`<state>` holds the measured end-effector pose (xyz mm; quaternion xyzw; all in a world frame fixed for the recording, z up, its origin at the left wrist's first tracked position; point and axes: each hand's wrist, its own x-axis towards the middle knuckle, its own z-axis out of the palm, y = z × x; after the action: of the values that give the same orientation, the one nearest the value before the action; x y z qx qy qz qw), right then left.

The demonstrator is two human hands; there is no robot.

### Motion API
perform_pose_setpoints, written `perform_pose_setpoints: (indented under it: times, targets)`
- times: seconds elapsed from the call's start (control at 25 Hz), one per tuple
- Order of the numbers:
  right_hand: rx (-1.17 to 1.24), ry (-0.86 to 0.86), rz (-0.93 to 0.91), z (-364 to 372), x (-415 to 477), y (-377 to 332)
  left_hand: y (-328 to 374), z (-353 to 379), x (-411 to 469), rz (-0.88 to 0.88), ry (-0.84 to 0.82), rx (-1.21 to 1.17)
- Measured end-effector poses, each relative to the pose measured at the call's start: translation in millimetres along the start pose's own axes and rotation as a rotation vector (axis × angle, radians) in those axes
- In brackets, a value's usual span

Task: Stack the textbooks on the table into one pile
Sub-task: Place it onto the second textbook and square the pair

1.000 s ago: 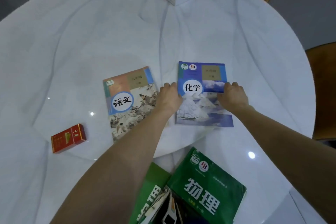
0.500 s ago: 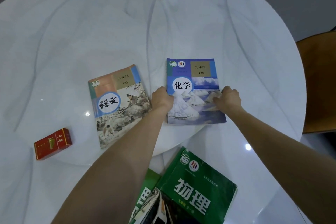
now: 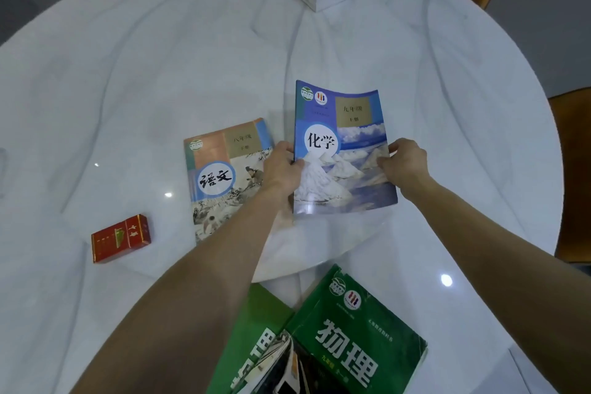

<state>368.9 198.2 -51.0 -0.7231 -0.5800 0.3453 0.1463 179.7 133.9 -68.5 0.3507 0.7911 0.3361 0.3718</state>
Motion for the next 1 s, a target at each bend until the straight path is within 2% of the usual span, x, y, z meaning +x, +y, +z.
perform_pose_setpoints:
  times: [0.44,0.76,1.0]
  targets:
    - [0.007,-0.134,-0.198,75,-35,-82,-47,-110,-6,-0.074,0.178,-0.089]
    - [-0.022,-0.21,-0.223,131,-59,-90,-103,-143,-14,-0.197,0.228,-0.152]
    - [-0.057,-0.192,-0.223,149,-68,-76,-123,-143,-15,-0.186,0.22,-0.079]
